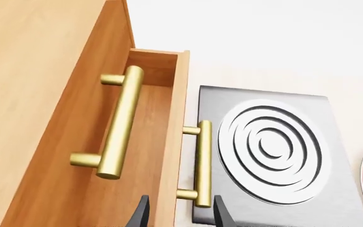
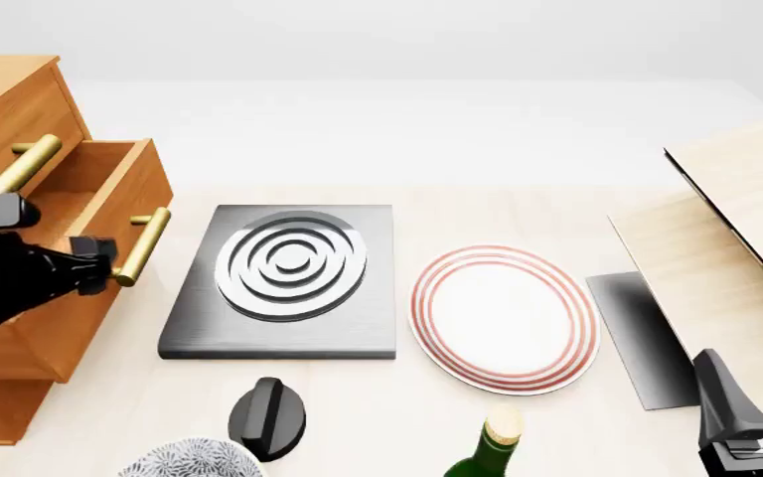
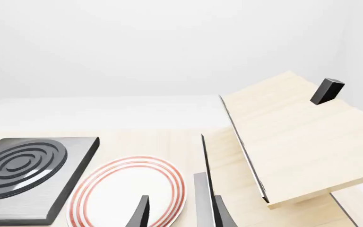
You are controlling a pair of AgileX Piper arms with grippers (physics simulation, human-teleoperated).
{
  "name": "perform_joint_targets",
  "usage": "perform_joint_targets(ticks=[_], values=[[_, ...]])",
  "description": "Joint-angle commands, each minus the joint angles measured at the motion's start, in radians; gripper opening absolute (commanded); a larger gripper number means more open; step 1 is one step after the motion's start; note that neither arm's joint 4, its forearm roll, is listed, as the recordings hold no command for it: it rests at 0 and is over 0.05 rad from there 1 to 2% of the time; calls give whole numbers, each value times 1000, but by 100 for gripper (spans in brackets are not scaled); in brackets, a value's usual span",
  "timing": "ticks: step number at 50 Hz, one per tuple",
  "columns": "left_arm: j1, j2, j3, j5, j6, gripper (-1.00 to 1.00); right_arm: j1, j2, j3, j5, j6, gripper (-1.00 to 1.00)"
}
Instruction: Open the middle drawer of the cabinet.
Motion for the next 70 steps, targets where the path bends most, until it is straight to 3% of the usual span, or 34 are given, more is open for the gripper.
perform_joint_targets(ticks=[1,20,36,48,70], values=[[1,49,47,-58,-10,100,0,0,0,0,0,100],[3,98,93,-122,10,100,0,0,0,0,0,100],[-126,47,111,-89,0,100,0,0,0,0,0,100],[-211,-33,81,-26,35,100,0,0,0,0,0,100],[-351,157,25,-134,20,100,0,0,0,0,0,100]])
